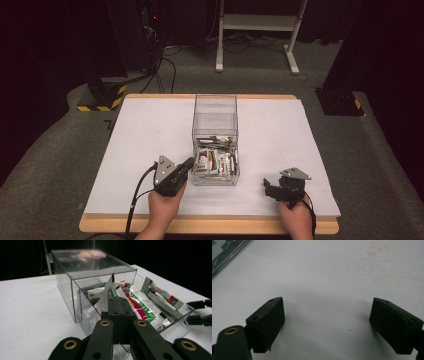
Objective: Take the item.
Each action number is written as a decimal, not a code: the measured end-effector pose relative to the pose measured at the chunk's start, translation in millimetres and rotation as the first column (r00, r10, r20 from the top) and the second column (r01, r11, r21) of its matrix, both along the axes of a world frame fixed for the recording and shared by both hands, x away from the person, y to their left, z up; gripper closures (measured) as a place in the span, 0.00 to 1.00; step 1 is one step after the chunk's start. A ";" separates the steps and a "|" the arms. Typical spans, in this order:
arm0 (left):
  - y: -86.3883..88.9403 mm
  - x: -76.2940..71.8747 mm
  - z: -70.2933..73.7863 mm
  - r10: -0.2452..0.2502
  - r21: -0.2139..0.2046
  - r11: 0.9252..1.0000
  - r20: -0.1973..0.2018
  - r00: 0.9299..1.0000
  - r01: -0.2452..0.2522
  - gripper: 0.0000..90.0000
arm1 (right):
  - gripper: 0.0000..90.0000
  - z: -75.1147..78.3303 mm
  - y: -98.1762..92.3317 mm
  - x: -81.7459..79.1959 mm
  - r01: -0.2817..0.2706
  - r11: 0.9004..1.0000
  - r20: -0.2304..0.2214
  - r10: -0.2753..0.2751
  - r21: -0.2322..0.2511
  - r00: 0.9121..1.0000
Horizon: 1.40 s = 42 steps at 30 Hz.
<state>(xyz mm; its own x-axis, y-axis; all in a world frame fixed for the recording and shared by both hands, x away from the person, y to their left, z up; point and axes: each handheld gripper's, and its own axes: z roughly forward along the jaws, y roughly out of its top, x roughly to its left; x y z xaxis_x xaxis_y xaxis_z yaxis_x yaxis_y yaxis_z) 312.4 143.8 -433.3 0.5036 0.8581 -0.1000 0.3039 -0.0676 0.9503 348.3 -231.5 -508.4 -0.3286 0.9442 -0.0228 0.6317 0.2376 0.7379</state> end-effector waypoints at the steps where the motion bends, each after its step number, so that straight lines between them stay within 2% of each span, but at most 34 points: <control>1: 0.4 -0.5 0.7 0.001 -0.003 1.000 0.003 1.000 -0.001 1.00 | 0.14 0.0 0.0 0.0 0.000 1.000 0.000 0.000 0.000 1.000; 14: 8.3 -5.3 9.9 0.000 -0.036 0.999 0.041 0.999 0.002 1.00 | 0.14 0.0 0.0 -0.1 0.000 1.000 0.000 0.000 0.000 1.000; 32: 19.8 -13.5 24.7 -0.006 -0.085 0.996 0.104 0.995 0.015 1.00 | 0.14 -0.1 -0.2 -0.2 -0.002 1.000 0.001 0.002 -0.001 1.000; 42: 33.0 -16.7 32.5 0.014 -0.100 0.995 0.129 0.992 -0.001 1.00 | 0.14 0.0 0.2 -0.6 0.002 1.000 -0.001 -0.002 0.002 1.000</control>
